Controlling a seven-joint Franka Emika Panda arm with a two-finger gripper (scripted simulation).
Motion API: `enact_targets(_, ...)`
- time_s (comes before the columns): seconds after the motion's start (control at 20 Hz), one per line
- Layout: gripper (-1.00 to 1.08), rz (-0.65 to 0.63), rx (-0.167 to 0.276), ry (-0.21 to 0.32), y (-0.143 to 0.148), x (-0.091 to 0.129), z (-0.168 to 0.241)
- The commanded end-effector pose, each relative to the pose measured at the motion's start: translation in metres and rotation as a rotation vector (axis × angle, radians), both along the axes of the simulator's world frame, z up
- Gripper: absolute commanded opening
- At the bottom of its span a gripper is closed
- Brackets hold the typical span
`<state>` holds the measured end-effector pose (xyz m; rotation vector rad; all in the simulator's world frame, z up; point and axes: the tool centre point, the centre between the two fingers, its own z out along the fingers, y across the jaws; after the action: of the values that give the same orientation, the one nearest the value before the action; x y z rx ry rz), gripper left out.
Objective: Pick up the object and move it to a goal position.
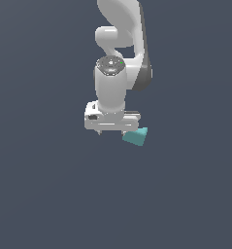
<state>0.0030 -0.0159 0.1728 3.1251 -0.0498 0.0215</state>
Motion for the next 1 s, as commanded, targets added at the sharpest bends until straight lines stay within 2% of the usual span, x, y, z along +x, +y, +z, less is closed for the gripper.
enact_targets(0.0,1.00,0.000,0.000,0.000,0.000,0.000,0.000)
enact_targets(0.45,1.00,-0.025,-0.002,0.054,-0.024,-0.014,-0.017)
enact_targets(0.95,1.00,0.020,0.000,0.054,-0.019,-0.016,-0.018)
